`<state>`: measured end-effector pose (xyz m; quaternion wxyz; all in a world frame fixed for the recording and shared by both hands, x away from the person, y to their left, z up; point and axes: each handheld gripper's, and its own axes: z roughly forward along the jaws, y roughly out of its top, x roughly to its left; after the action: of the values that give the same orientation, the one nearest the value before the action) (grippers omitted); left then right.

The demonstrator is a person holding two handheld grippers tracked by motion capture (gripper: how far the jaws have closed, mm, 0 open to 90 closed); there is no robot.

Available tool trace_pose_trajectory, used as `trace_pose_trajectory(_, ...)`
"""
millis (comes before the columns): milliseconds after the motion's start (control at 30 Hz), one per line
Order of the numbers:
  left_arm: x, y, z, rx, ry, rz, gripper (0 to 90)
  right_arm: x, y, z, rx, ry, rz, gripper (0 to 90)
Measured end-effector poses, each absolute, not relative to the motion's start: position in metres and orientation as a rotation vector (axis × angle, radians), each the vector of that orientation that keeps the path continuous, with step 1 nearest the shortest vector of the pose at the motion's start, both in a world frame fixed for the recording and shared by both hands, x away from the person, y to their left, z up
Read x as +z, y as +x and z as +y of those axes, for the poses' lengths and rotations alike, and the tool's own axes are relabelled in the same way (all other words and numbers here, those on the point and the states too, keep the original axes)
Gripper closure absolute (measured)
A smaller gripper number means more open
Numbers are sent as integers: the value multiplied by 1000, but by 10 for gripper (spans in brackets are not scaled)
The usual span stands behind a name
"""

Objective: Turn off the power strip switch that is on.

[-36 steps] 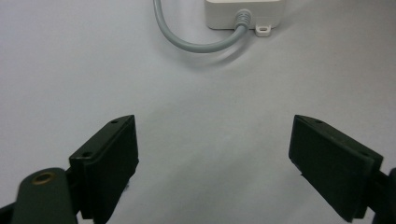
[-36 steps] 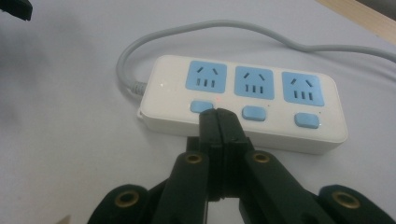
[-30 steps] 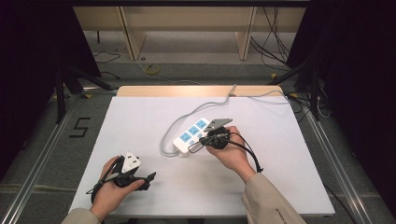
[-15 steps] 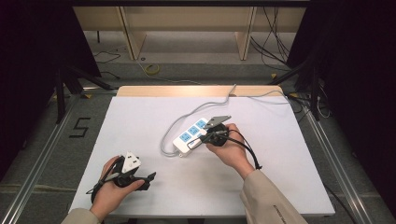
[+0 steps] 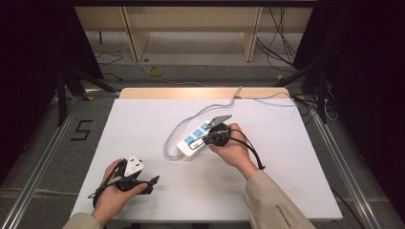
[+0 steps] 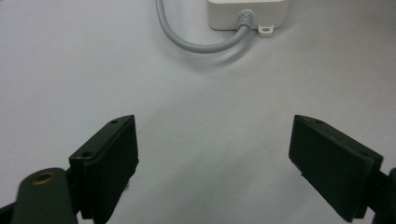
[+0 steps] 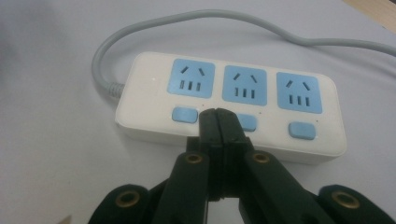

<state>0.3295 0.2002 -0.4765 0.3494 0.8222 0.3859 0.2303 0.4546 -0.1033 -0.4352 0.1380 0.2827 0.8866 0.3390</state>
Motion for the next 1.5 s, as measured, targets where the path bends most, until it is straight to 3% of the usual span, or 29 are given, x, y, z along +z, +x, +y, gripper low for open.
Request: trace_pose_trajectory(1500, -477, 330, 199, 596, 2135, 988, 153, -427, 473, -69, 886, 793, 2654, 900)
